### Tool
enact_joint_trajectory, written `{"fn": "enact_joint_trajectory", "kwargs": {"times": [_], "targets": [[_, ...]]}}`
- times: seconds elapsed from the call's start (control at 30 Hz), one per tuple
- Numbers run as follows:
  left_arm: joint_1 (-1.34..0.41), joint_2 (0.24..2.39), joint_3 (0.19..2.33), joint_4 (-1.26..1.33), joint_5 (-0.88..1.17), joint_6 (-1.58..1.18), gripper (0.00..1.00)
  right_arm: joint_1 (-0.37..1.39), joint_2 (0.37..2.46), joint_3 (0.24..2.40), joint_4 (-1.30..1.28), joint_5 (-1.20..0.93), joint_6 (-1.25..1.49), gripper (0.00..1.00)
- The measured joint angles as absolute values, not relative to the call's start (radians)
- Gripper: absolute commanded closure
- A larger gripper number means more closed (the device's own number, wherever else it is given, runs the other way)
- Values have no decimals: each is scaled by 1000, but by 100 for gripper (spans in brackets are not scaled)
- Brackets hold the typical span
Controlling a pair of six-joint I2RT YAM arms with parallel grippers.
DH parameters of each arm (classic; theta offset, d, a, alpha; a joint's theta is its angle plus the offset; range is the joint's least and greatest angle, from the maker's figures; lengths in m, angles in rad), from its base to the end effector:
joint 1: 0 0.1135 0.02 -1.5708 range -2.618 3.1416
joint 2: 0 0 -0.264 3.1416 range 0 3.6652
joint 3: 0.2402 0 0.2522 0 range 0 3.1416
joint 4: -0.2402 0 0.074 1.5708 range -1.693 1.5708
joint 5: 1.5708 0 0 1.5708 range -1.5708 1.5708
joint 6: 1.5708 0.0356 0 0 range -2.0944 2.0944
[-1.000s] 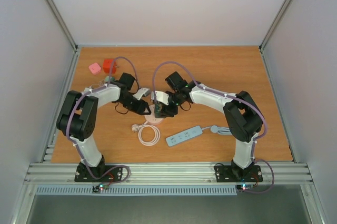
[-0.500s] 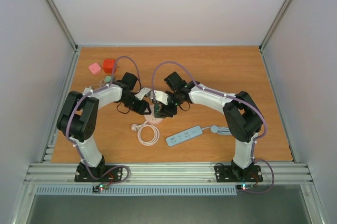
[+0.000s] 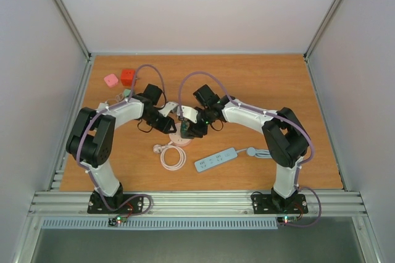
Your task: Pull the plug off the socket
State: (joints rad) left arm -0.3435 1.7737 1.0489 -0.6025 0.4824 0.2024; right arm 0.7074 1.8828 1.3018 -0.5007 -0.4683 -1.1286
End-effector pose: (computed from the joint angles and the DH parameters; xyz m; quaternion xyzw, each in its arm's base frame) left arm 0.2974 -0.1239 0.1522 0.2878 0.9204 -0.2448 0.1009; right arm 0.2848 0.2646 0.1871 -0.7838 0.5286 0.1709 0.2774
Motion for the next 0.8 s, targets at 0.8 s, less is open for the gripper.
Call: {"fn": "enact_joint_trajectory", "kwargs": {"times": [0.8], "targets": [[-349,1788,1073,-623,466,210,69,704,1840,1248,-451,-465,-1092,95]]}}
